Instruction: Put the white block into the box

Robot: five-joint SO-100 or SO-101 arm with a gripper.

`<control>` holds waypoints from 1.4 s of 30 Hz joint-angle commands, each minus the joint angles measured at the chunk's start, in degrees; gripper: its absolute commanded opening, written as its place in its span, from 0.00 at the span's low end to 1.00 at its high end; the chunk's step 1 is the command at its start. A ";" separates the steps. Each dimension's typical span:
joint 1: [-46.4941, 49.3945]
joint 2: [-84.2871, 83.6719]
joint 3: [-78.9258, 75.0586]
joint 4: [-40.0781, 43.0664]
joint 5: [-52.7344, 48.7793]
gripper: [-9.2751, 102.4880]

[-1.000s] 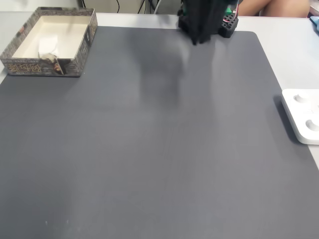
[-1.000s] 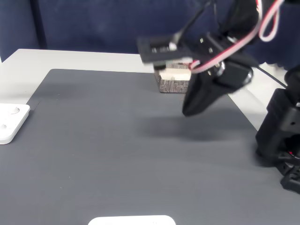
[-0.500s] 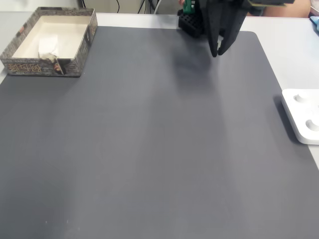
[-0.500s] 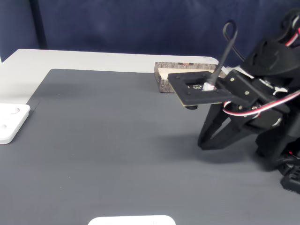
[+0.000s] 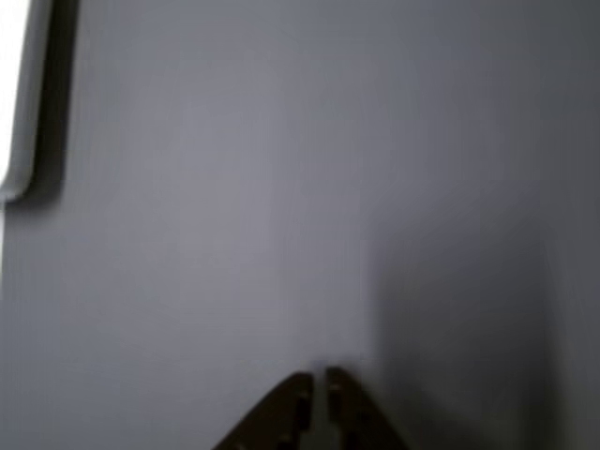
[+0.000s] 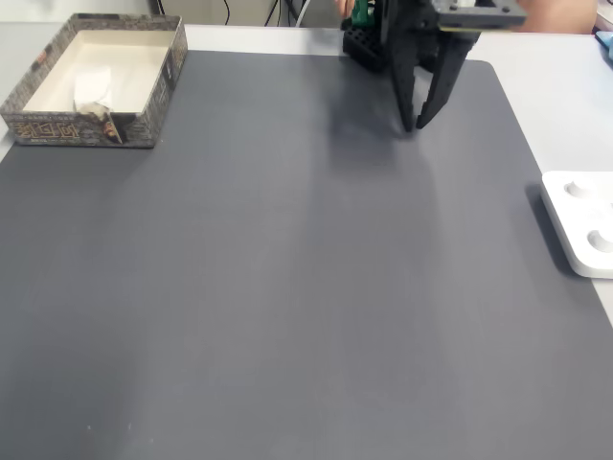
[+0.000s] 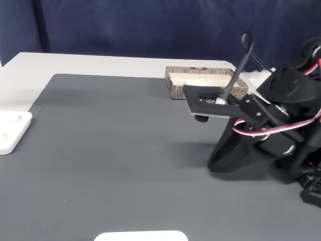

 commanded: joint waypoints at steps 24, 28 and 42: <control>0.26 1.85 1.41 -0.18 -2.64 0.07; 0.26 1.85 1.41 -0.18 -2.64 0.07; 0.26 1.85 1.41 -0.18 -2.64 0.07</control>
